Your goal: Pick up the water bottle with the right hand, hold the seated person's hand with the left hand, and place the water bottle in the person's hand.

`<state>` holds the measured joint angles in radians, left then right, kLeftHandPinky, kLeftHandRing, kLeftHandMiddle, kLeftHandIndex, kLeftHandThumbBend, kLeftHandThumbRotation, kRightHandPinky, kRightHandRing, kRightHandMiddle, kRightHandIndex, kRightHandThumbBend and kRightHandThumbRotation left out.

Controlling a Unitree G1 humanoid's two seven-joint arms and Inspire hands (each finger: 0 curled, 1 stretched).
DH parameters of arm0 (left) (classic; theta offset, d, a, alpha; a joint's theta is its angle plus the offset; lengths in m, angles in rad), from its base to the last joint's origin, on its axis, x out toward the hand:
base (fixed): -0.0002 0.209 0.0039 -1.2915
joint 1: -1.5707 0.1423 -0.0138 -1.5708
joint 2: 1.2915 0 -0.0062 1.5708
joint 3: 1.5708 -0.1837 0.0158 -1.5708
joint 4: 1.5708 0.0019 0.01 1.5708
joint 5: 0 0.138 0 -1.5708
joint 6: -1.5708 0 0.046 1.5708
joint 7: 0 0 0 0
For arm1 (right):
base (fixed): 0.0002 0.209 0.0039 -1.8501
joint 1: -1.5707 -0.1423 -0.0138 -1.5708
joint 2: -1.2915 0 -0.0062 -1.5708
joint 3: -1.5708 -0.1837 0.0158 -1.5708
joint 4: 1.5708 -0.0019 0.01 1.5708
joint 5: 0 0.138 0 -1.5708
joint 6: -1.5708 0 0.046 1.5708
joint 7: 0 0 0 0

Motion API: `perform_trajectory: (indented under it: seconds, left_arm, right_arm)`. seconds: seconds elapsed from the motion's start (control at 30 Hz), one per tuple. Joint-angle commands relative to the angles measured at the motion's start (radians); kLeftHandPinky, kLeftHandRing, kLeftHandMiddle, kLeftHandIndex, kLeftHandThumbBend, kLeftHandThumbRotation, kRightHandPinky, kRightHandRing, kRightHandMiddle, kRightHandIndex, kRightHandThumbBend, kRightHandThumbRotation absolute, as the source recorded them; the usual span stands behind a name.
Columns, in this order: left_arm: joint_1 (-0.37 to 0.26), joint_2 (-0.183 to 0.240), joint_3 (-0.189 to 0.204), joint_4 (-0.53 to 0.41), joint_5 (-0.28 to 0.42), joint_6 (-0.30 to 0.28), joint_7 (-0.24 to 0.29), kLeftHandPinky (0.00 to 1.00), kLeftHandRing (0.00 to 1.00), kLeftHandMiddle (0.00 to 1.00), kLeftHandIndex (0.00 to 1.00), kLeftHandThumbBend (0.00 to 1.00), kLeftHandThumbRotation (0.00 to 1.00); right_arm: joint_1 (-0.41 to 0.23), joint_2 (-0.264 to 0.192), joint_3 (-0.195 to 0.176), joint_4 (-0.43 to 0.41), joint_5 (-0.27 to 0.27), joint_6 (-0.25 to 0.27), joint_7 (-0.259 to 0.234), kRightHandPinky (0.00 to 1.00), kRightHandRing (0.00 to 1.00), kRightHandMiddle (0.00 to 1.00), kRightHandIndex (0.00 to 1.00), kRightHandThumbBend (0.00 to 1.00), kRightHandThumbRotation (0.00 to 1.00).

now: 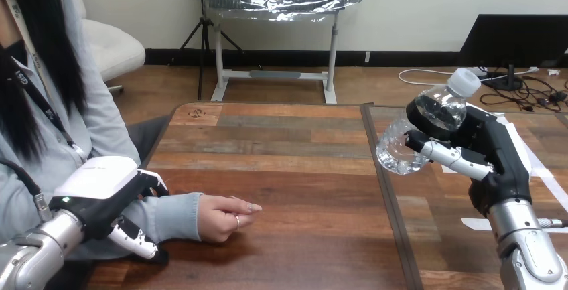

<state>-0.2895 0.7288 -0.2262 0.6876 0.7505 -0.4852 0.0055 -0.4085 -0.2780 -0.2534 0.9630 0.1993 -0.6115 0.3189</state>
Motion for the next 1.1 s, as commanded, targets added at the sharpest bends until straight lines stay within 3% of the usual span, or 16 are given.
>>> perform_trajectory:
  seconds: [0.0, 1.07]
  left_arm:
    - [-0.047, 0.0, -0.018, 0.004, -0.021, -0.002, -0.01, 0.44, 0.5, 0.55, 0.56, 1.0, 0.23]
    - [-0.032, -0.003, -0.023, -0.005, -0.066, -0.052, -0.024, 0.26, 0.31, 0.37, 0.36, 0.95, 0.01]
  right_arm:
    - [-0.049, 0.0, -0.015, -0.089, 0.028, -0.009, 0.006, 0.26, 0.33, 0.43, 0.46, 0.68, 0.0]
    - [-0.018, 0.023, -0.006, -0.168, 0.061, -0.01, 0.072, 0.25, 0.31, 0.4, 0.45, 0.66, 0.0]
